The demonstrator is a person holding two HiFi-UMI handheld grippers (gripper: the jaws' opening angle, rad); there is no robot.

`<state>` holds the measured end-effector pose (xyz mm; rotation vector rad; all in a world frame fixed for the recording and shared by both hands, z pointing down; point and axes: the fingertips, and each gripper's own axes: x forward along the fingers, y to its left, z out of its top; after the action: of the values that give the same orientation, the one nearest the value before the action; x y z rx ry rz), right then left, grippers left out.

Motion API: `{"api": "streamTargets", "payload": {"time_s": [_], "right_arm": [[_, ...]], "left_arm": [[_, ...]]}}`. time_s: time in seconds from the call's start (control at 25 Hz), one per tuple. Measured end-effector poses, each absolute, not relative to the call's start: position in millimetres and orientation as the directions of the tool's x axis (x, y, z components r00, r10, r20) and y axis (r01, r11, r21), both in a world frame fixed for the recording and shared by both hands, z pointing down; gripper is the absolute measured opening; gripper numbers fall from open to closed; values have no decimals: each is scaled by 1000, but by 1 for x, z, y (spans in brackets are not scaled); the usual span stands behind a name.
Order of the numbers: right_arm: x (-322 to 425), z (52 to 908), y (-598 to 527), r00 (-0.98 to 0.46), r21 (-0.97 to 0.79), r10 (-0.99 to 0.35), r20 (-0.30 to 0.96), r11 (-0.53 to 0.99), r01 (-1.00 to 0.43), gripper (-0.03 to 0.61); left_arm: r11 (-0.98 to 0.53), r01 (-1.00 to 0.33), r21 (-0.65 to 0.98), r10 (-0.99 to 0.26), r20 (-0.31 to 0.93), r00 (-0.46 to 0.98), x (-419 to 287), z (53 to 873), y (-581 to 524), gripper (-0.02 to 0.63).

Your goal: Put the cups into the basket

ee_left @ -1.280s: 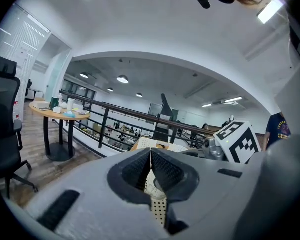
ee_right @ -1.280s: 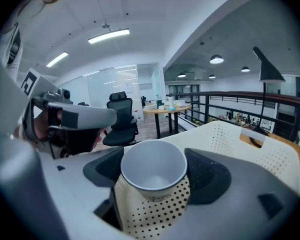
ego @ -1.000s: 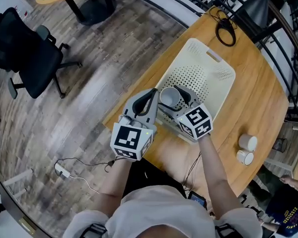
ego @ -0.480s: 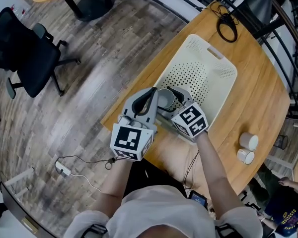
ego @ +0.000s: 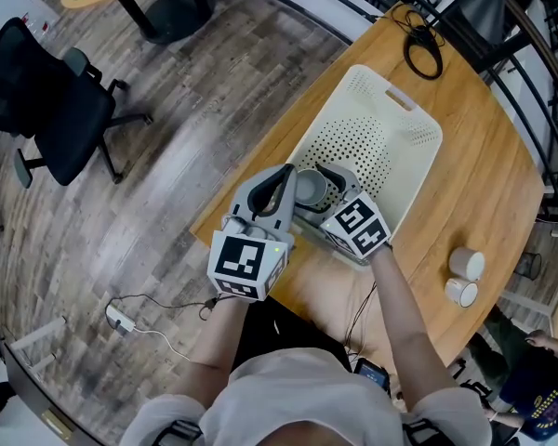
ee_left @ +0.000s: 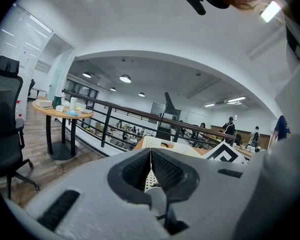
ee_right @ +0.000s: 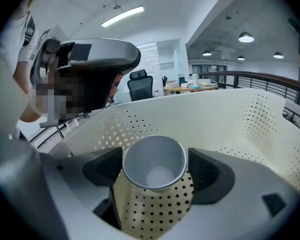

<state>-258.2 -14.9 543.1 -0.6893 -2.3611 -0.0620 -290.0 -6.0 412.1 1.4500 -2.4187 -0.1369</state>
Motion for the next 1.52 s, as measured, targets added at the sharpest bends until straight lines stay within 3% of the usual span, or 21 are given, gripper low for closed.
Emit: {"api": "streamTargets", "payload": {"time_s": [0.4, 0.96, 1.0, 1.04, 1.08, 1.12, 1.52], "right_arm": [[-256, 501, -22, -703, -123, 454, 547, 875, 469, 403], [-234, 385, -65, -966, -100, 189, 177, 980, 174, 391], [-229, 381, -69, -977, -95, 141, 158, 987, 127, 360], [-224, 379, -75, -987, -91, 81, 142, 993, 69, 264], [-219, 378, -81, -991, -93, 20, 131, 996, 7, 96], [-214, 378, -85, -992, -103, -29, 126, 994, -42, 11], [-189, 372, -81, -986, -149, -135, 98, 978, -149, 11]], "left_arm": [[465, -856, 227, -881, 211, -423, -284, 402, -7, 11], [415, -887, 202, -907, 163, -387, -261, 377, -12, 11], [409, -890, 201, -910, 160, -382, -258, 376, -14, 11], [403, -893, 200, -913, 157, -377, -254, 374, -15, 11], [398, -895, 199, -915, 155, -373, -251, 373, -15, 11], [395, -897, 199, -916, 152, -370, -248, 372, -15, 11], [391, -896, 209, -919, 147, -366, -231, 370, -9, 9]]}}
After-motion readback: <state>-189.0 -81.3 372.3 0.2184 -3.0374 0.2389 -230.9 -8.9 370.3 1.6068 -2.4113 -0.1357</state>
